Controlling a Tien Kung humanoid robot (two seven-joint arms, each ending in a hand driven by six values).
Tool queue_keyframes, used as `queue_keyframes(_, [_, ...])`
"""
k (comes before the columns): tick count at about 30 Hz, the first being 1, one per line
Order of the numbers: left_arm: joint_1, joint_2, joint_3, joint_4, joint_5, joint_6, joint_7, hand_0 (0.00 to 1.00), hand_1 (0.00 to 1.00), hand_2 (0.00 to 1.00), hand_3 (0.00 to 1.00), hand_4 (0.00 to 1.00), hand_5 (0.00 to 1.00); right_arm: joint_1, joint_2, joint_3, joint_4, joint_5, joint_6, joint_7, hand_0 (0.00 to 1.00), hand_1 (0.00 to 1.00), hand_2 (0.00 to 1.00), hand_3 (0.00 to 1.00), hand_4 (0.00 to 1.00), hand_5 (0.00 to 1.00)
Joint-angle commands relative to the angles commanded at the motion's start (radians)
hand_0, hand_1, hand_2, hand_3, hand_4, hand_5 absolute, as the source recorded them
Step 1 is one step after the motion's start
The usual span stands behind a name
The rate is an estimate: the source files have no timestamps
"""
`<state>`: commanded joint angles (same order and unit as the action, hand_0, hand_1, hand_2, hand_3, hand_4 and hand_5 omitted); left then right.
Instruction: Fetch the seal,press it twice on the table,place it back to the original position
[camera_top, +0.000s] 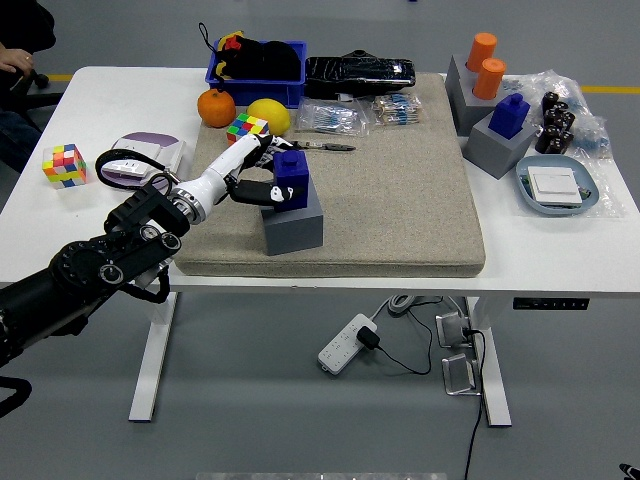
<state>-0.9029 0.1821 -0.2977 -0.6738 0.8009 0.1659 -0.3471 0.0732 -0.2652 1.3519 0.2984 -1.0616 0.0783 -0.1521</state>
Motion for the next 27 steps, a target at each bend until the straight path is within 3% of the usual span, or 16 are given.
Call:
queue_keyframes(18, [0.009, -0.008, 0.005, 0.012, -0.017, -0.003, 0.003, 0.638, 0.476, 0.429, 0.577, 0.725, 0.002, 0.000, 0.002, 0.003, 0.000, 0.000, -0.001, 0.000, 0.805, 0.706, 0.675, 0.684, 0.720, 0.496])
queue_keyframes(19, [0.010, -0.009, 0.005, 0.012, -0.019, -0.004, 0.003, 0.671, 0.568, 0.535, 0.597, 0.749, 0.002, 0.000, 0.002, 0.003, 0.000, 0.000, -0.001, 0.000, 0.804, 0.708, 0.675, 0.683, 0.720, 0.496])
queue_keyframes(24, [0.012, -0.010, 0.007, 0.014, -0.032, -0.017, 0.006, 0.671, 0.568, 0.535, 0.597, 0.749, 0.002, -0.001, 0.003, 0.003, 0.000, 0.000, -0.001, 0.000, 0.804, 0.708, 0.675, 0.683, 0.720, 0.496])
queue_keyframes(25, [0.013, -0.010, 0.007, 0.014, -0.035, -0.021, 0.007, 0.773, 0.778, 0.773, 0.766, 0.902, 0.002, -0.001, 0.003, 0.003, 0.001, 0.000, -0.001, 0.001, 0.804, 0.707, 0.675, 0.682, 0.721, 0.496])
queue_keyframes(27, [0.014, -0.011, 0.005, 0.014, -0.038, -0.028, 0.011, 0.773, 0.778, 0.773, 0.766, 0.902, 0.002, -0.001, 0.003, 0.003, 0.000, 0.000, -0.001, 0.001, 0.804, 0.707, 0.675, 0.682, 0.721, 0.496])
